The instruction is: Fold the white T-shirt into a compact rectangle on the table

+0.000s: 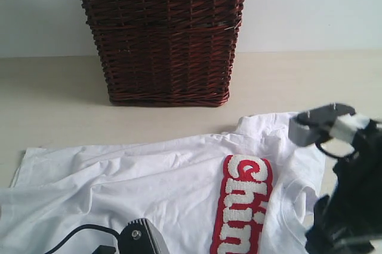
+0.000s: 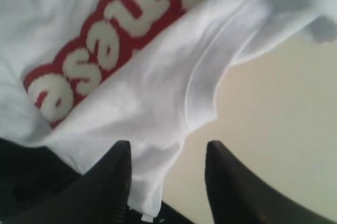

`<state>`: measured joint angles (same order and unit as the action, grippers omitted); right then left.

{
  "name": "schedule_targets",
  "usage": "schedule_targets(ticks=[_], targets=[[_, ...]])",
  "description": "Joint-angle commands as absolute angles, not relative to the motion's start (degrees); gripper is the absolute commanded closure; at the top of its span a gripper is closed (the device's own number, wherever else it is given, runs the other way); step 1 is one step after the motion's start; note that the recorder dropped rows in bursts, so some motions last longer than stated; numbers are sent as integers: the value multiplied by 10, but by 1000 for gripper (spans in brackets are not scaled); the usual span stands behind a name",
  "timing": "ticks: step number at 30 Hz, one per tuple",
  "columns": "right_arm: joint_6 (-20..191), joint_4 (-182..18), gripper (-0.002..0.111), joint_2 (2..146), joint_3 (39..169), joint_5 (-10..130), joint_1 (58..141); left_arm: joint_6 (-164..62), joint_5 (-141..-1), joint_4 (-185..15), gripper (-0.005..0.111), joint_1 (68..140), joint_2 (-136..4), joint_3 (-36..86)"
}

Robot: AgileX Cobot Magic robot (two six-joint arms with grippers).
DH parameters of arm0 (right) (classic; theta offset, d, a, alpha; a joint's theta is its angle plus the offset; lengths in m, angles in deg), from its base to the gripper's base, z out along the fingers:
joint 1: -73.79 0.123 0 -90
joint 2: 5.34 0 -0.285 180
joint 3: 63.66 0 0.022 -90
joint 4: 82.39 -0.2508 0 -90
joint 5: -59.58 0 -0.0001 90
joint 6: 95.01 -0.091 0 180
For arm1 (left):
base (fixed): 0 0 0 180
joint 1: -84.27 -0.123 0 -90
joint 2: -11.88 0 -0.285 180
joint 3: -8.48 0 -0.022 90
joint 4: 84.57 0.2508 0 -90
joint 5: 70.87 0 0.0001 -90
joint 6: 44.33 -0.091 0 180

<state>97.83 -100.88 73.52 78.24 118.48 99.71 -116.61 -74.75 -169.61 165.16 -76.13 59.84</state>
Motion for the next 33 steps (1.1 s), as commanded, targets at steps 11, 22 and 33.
schedule_targets(ticks=[11, 22, 33], targets=[[888, -938, 58, 874, 715, 1116, 1048, -1167, -757, -1687, 107, 1649, -733, 602], [960, -1022, 58, 960, 715, 1061, 1048, -1175, -756, -1687, 107, 1649, -726, 602], [954, -952, 108, 924, 755, 1166, 1051, -1176, -756, -1687, 107, 1649, -726, 606]])
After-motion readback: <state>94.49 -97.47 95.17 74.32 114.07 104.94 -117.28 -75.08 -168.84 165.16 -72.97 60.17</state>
